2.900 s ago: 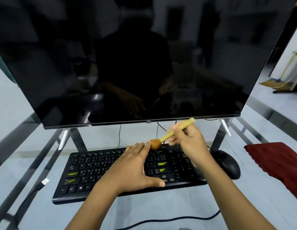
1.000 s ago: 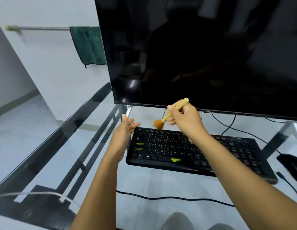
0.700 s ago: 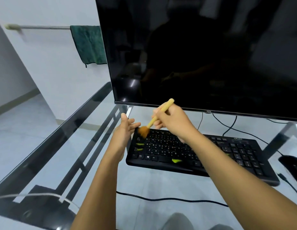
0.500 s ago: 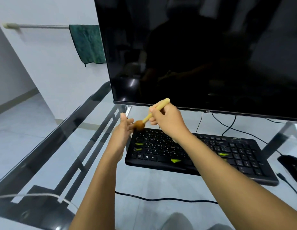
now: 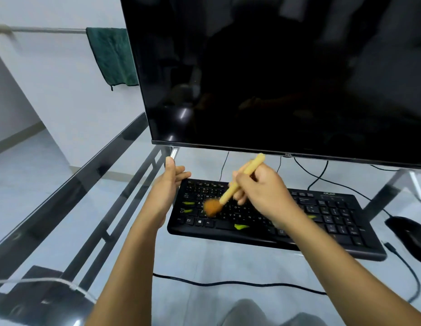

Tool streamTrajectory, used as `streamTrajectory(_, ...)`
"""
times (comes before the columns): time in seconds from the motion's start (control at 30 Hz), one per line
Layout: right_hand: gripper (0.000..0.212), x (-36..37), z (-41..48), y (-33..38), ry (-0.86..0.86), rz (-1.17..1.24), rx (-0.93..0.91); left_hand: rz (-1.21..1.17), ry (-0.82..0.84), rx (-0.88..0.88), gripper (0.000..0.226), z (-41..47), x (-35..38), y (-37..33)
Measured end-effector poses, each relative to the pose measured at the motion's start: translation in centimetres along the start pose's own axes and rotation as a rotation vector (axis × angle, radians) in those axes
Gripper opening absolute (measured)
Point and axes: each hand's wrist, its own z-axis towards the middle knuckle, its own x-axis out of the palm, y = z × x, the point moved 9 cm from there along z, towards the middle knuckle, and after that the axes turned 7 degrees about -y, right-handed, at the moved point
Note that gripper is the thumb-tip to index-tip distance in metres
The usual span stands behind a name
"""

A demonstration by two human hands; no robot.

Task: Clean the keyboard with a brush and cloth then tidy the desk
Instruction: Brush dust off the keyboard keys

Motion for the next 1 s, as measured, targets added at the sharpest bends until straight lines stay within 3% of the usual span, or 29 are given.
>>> streamTrajectory(0.07,0.01,1.1,-1.2,-0.9,0.113,-0.03,0.008,0.01,-0.003,0.002,0.078,0.0,0.1,0.0)
streamTrajectory(0.13,0.013,-0.2,-1.5,-0.8,-0.015,-0.132,-0.077,0.022,-0.002,0.008,0.076,0.0,0.2,-0.1)
streamTrajectory(0.2,0.014,-1.4,-1.9,0.3,-0.147,-0.063,-0.142,0.03,-0.001,0.015,0.076,0.0,0.2,-0.1)
streamTrajectory(0.27,0.012,0.4,-2.4,1.3,-0.027,0.061,-0.133,0.029,-0.008,0.017,0.076,0.0,0.1,-0.1)
streamTrajectory(0.33,0.011,2.7,-2.8,1.7,0.118,0.002,-0.145,0.035,-0.007,0.029,0.076,-0.1,0.2,-0.3)
streamTrajectory(0.4,0.015,2.3,-2.2,2.6,0.007,-0.096,-0.209,0.032,-0.004,0.034,0.076,-0.3,0.2,-0.3)
streamTrajectory(0.47,0.016,1.8,-1.8,3.7,-0.081,0.029,-0.214,0.034,-0.012,0.047,0.076,-0.3,0.1,-0.3)
streamTrajectory(0.53,0.013,3.8,-1.9,4.4,0.063,0.138,-0.155,0.048,-0.02,0.058,0.075,-0.2,-0.1,-0.4)
streamTrajectory(0.6,0.012,5.6,-1.9,4.2,0.196,-0.039,-0.187,0.055,-0.01,0.057,0.076,-0.2,-0.1,-0.3)
streamTrajectory(0.67,0.018,4.2,-1.0,3.8,0.08,-0.238,-0.236,0.056,-0.002,0.045,0.079,-0.1,0.0,-0.2)
streamTrajectory(0.73,0.02,1.4,-0.2,3.6,-0.083,-0.163,-0.213,0.067,0.003,0.04,0.08,-0.1,0.1,-0.2)
streamTrajectory(0.8,0.018,1.0,0.2,2.7,0.005,-0.036,-0.103,0.074,0.001,0.046,0.078,-0.1,0.1,-0.3)
streamTrajectory(0.87,0.018,1.3,0.5,1.8,0.124,-0.175,-0.078,0.085,0.001,0.052,0.076,-0.3,0.2,-0.5)
streamTrajectory(0.93,0.021,-0.9,1.8,2.0,-0.041,-0.337,-0.135,0.127,0.009,0.058,0.078,-0.5,0.2,-0.6)
streamTrajectory(1.0,0.017,-2.6,2.7,2.4,-0.172,-0.181,-0.14,0.182,0.02,0.068,0.084,-0.8,0.4,-0.5)
